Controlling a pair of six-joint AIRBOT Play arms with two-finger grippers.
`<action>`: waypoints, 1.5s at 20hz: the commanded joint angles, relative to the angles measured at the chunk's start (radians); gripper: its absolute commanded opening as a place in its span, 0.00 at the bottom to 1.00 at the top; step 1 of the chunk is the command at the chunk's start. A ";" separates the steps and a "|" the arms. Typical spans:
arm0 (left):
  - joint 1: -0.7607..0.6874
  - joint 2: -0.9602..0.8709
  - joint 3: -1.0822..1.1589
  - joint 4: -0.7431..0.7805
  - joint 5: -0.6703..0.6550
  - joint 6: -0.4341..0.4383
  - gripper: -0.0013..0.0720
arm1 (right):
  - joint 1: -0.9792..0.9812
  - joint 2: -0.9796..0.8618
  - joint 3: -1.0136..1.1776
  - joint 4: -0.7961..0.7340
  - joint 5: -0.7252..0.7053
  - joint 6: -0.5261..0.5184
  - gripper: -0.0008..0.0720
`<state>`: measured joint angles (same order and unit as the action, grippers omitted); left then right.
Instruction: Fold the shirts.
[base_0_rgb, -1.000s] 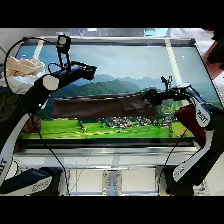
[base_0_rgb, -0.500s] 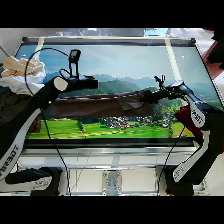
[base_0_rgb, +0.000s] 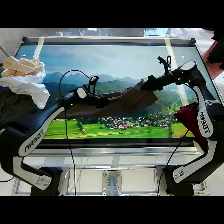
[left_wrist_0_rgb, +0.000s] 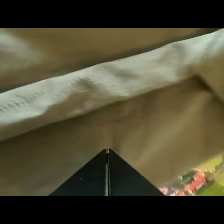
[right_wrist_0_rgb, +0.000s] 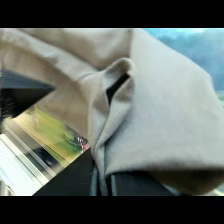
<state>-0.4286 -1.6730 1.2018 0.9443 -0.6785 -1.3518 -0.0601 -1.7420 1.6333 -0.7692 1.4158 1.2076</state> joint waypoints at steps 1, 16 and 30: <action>-0.014 -0.061 0.040 0.054 0.026 -0.023 0.03 | 0.101 0.053 0.088 -0.072 0.030 0.074 0.05; 0.247 0.230 0.282 1.138 -0.339 -0.374 0.03 | 0.720 -0.014 0.232 -0.069 -0.610 0.259 0.04; 0.378 0.342 0.281 1.071 -0.393 -0.376 0.04 | 0.862 -0.204 0.232 0.256 -1.118 0.103 0.83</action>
<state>-0.0544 -1.3338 1.4822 2.0266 -1.0672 -1.7256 0.8532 -1.9522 1.8648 -0.3695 0.2974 1.3193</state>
